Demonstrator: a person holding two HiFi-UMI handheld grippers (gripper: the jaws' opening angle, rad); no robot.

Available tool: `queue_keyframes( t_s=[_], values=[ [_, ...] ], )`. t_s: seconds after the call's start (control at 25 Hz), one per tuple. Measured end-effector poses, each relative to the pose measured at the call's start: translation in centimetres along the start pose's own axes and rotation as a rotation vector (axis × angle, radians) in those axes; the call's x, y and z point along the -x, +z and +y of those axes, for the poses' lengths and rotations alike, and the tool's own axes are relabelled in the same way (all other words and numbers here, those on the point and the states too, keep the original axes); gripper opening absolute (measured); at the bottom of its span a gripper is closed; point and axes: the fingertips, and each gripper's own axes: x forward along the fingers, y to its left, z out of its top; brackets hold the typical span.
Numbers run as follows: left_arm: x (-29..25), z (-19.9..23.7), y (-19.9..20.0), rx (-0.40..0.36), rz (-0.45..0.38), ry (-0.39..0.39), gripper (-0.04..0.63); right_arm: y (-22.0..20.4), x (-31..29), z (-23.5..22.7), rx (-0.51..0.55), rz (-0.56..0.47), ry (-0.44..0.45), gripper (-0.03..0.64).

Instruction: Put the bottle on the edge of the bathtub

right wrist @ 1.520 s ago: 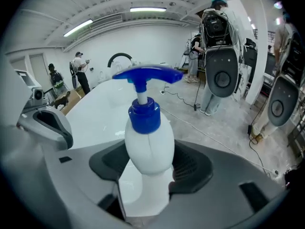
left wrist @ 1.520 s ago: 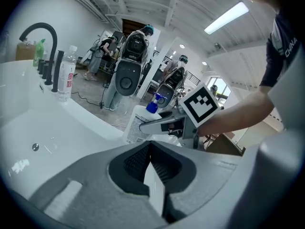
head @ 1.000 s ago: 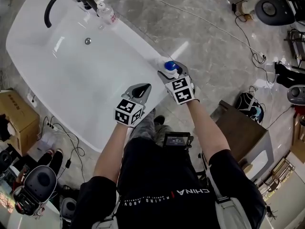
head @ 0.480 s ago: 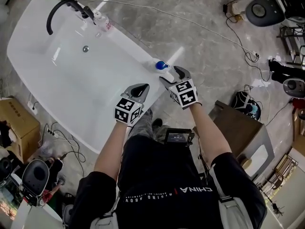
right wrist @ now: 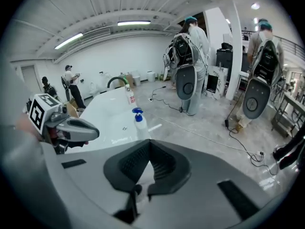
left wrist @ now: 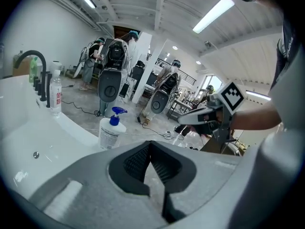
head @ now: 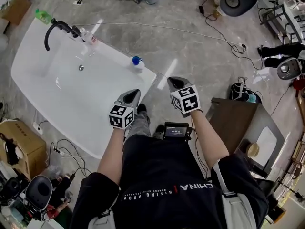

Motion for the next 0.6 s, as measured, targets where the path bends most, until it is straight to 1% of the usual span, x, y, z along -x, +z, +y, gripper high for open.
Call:
queue_keyframes(
  t_s=[0.12,0.32,0.4,0.48,0.52,0.56,0.6],
  values=[
    [1.2,-3.3,-0.9,-0.008,-0.014,0.001,0.009,-2.3,3.3,1.0,0.003,-0.003,0.016,0.009],
    [3.1,-8.6,-3.0,-0.036,-0.008,-0.002,0.009,-5.2,8.5,2.2,-0.005,-0.044,0.021,0.009],
    [3.9,-10.2,-3.5,-0.013,-0.025,0.0,0.009,-6.2,9.9,2.5,-0.011,-0.056,0.027,0.009],
    [4.7,-11.2,-3.9,0.043,-0.054,0.007,0.009,-6.9,11.0,2.8,-0.017,-0.064,0.032,0.009],
    [5.2,-11.5,-4.2,0.056,-0.062,0.016,0.009,-7.2,11.5,3.1,-0.018,-0.069,0.034,0.009],
    [5.6,-11.9,-4.5,0.046,-0.06,0.027,0.009,-7.3,12.0,3.3,-0.017,-0.075,0.037,0.009],
    [6.0,-12.3,-4.8,0.017,-0.05,0.037,0.009,-7.4,12.4,3.6,-0.013,-0.083,0.041,0.009]
  ],
)
